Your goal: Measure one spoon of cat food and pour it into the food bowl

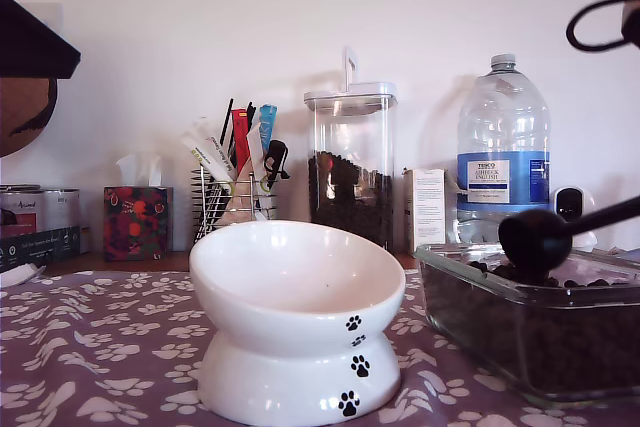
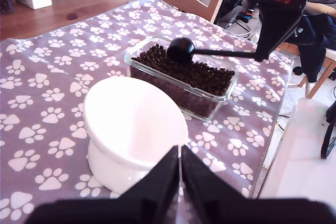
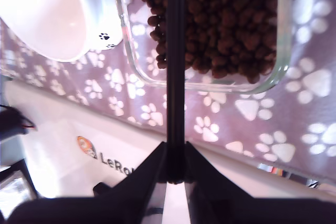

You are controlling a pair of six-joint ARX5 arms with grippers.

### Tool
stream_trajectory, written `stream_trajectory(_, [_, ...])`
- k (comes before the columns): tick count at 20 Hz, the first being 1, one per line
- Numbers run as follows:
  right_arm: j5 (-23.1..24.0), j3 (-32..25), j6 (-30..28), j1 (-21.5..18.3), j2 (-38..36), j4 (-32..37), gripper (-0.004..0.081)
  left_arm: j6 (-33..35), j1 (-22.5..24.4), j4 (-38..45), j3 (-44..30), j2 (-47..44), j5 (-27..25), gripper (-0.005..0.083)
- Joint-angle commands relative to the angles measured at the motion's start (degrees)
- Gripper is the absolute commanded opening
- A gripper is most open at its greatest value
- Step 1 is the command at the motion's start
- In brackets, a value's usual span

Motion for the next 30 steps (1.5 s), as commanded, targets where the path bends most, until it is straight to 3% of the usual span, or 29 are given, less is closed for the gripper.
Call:
stream_trajectory(1, [-3.9, -1.0, -1.4, -1.4, 3.0, 1.0, -0.0012, -0.2, -0.2, 0.6, -0.1, 0.2, 0.0, -0.0019])
stream_trajectory(4, [-9.1, -1.0, -3.5, -4.2, 7.5, 0.5, -0.0012, -0.2, -0.2, 0.6, -0.1, 0.2, 0.0, -0.0019])
stream_trajectory(10, [-4.7, -1.0, -4.7, -6.3, 14.1, -0.7, -0.001, -0.2, -0.2, 0.4, -0.1, 0.2, 0.0, -0.0019])
stream_trajectory(15, [-4.5, -0.8, -4.5, -6.3, 14.3, -1.6, 0.0176, -0.2, -0.2, 0.6, -0.1, 0.2, 0.0, -0.0019])
stream_trajectory(22, [-4.2, 1.6, -4.8, -6.3, 14.2, -3.5, 0.0267, -0.2, -0.2, 0.6, -0.1, 0.2, 0.7, -0.0019])
stream_trajectory(27, [2.1, 8.3, -7.3, -6.3, 13.6, -8.5, 0.0267, -0.2, -0.2, 0.6, -0.1, 0.2, 1.1, -0.0019])
stream_trajectory(30, [6.1, 11.5, -7.8, -5.9, 9.2, -7.0, 0.026, -0.2, -0.2, 0.6, -0.1, 0.2, 1.1, -0.0019])
